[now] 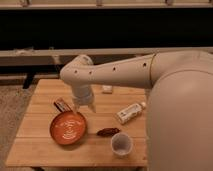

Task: Pick up the ceramic cup

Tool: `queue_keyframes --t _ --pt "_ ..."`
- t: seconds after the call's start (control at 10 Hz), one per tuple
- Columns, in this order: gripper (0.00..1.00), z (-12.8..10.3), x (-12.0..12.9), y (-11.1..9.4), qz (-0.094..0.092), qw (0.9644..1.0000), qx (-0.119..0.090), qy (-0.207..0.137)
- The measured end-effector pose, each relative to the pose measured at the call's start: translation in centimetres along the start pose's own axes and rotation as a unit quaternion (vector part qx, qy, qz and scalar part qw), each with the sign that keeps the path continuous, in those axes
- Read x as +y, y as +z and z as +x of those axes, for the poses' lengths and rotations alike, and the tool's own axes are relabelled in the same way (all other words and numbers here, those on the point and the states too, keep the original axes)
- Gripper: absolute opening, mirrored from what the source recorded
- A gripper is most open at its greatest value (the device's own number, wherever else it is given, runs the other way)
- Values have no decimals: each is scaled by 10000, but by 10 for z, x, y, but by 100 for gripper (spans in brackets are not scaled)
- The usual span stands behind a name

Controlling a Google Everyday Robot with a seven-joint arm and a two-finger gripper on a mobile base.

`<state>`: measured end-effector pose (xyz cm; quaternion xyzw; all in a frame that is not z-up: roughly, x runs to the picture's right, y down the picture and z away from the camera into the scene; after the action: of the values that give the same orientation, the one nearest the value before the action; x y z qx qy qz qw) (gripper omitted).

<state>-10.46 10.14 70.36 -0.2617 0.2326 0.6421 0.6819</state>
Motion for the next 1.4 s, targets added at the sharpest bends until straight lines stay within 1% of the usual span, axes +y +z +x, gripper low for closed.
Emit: queue_keyframes --t 0.2,0.5,0.7,0.8,1.0,1.4 --pt "65 1 -2 1 -6 10000 -3 9" --pt "65 6 -22 4 -19 10000 -14 95" --pt "65 6 -21 4 -52 9999 -25 88" --pt "65 7 -23 5 -43 9999 -19 106" --pt "65 12 -38 8 -46 9998 -26 172" --pt "65 16 -47 10 -79 9997 -39 240"
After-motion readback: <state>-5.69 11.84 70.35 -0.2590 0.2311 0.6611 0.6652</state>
